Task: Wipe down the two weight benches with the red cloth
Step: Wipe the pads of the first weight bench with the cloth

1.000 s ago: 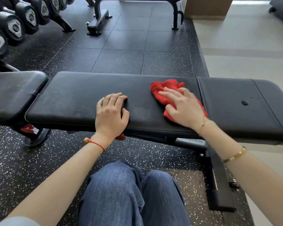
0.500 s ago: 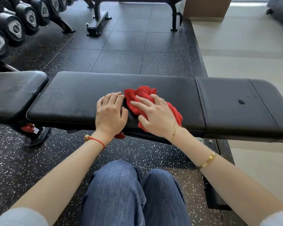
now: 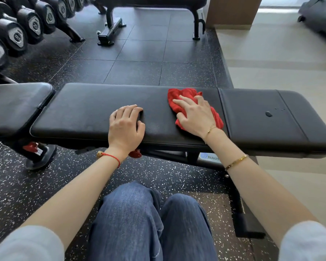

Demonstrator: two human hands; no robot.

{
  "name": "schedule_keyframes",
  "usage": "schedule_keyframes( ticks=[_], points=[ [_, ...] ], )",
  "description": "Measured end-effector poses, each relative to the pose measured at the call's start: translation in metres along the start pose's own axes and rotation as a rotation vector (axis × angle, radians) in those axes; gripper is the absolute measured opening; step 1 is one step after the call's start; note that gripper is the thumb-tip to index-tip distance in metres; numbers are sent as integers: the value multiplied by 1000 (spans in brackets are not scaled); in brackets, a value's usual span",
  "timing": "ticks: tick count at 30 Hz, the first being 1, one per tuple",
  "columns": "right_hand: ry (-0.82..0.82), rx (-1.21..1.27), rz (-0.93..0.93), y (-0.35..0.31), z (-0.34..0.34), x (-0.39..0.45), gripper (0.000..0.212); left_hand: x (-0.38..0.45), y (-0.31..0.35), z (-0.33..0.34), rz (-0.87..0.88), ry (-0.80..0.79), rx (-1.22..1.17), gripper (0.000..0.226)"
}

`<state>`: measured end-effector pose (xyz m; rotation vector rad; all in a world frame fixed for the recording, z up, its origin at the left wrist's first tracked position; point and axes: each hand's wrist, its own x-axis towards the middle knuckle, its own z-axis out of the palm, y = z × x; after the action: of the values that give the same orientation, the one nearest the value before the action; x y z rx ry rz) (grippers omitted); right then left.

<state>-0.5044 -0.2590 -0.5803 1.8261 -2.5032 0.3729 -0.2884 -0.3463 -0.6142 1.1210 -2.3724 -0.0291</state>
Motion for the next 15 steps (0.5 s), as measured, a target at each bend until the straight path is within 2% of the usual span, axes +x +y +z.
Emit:
schedule_keyframes(
  ticks=[5,8,15],
  points=[
    [-5,37,-142,-6,-1,-41,53,1,2,-2,-7,-11,4,40],
    [36,20,-150,5,-4,-62,53,-1,2,-3,-3,-17,8,40],
    [146,-38,98,50,-19,-74,42,-2,4,-3,-5,-43,-2,43]
  ],
)
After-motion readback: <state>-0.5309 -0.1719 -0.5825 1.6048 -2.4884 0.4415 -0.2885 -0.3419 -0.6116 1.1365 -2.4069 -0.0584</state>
